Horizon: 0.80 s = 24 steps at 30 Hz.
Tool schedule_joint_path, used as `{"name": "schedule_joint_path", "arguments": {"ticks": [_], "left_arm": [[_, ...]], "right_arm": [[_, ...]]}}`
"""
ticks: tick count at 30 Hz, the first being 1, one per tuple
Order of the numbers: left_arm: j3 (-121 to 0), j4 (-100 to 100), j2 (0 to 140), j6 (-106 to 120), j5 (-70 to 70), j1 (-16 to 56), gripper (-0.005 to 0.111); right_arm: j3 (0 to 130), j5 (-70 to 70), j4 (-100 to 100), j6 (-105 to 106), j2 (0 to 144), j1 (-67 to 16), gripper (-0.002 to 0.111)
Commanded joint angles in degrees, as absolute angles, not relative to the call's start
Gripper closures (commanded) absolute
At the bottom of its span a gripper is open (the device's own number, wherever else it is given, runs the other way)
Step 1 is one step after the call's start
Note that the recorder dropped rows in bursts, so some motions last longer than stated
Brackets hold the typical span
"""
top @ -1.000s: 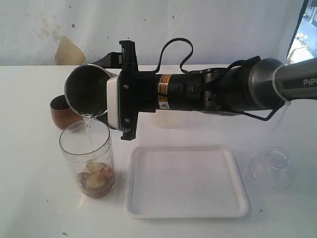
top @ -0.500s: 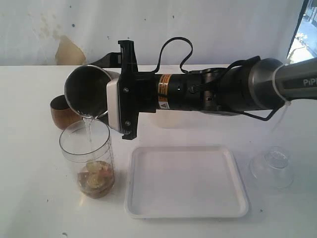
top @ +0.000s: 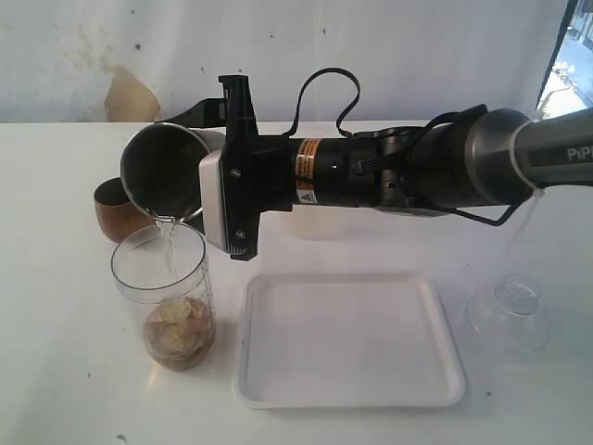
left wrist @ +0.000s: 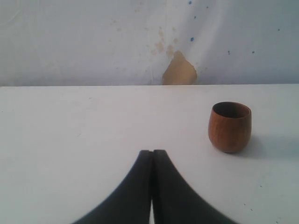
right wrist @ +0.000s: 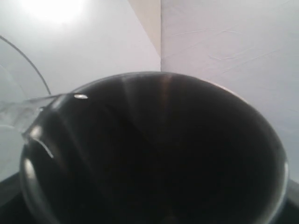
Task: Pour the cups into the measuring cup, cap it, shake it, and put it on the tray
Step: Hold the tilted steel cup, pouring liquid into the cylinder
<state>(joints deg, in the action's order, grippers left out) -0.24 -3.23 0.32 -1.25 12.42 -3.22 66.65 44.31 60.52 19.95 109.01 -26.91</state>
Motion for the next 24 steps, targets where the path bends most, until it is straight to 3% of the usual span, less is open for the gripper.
{"name": "schedule_joint_path", "arguments": {"ticks": [1, 24], "left_arm": [[0.0, -3.5, 0.0, -1.3, 11.7, -2.9, 0.107], [0.0, -3.5, 0.0, -1.3, 11.7, -2.9, 0.107]], "right_arm": [[67.5, 46.4, 58.9, 20.8, 107.8, -27.0, 0.108], [67.5, 46.4, 58.9, 23.3, 107.8, -27.0, 0.108]]}}
